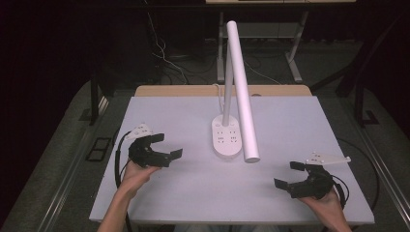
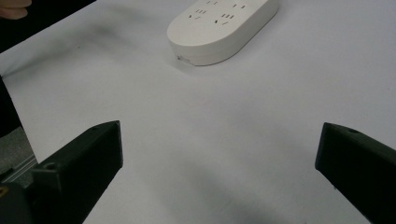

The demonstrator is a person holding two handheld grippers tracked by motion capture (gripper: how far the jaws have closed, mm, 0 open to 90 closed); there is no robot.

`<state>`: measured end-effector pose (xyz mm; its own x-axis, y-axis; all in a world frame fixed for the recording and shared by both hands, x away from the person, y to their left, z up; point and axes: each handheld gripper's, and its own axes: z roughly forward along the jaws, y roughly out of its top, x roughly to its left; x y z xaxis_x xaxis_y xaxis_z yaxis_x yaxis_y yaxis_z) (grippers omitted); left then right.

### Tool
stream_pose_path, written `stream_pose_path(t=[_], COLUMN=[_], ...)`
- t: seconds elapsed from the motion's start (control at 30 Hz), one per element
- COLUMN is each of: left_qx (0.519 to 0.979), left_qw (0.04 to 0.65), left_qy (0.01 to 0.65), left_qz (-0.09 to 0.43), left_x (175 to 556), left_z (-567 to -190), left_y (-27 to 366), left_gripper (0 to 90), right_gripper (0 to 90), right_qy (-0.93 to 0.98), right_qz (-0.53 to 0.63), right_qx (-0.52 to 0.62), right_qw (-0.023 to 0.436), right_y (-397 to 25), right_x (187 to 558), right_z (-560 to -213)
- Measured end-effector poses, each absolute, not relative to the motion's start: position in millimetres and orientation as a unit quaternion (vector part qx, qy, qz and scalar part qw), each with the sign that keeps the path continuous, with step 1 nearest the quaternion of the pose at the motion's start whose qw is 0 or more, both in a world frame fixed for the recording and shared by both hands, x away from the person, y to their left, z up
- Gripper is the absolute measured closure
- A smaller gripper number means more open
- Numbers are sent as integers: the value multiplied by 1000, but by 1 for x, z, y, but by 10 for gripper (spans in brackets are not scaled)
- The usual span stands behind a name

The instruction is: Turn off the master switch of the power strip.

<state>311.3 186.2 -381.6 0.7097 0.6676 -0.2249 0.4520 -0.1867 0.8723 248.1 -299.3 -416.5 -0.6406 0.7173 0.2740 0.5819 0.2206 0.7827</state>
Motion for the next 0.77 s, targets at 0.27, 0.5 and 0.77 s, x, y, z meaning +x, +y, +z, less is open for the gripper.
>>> stream_pose_path(t=[0.27,0.5,0.77], left_qx=[767,776,780], left_qw=[519,504,499], left_qy=[365,370,369], left_qz=[95,80,80], left_x=[293,273,263], left_z=[-400,-420,-426], left_y=[184,185,186], left_gripper=[0,0,0], right_gripper=[3,3,3], right_qy=[779,780,781], right_qz=[464,464,464], right_qx=[415,415,412], right_qw=[74,72,70], right_y=[-299,-298,-297], right_x=[248,247,246], right_z=[-417,-417,-416])
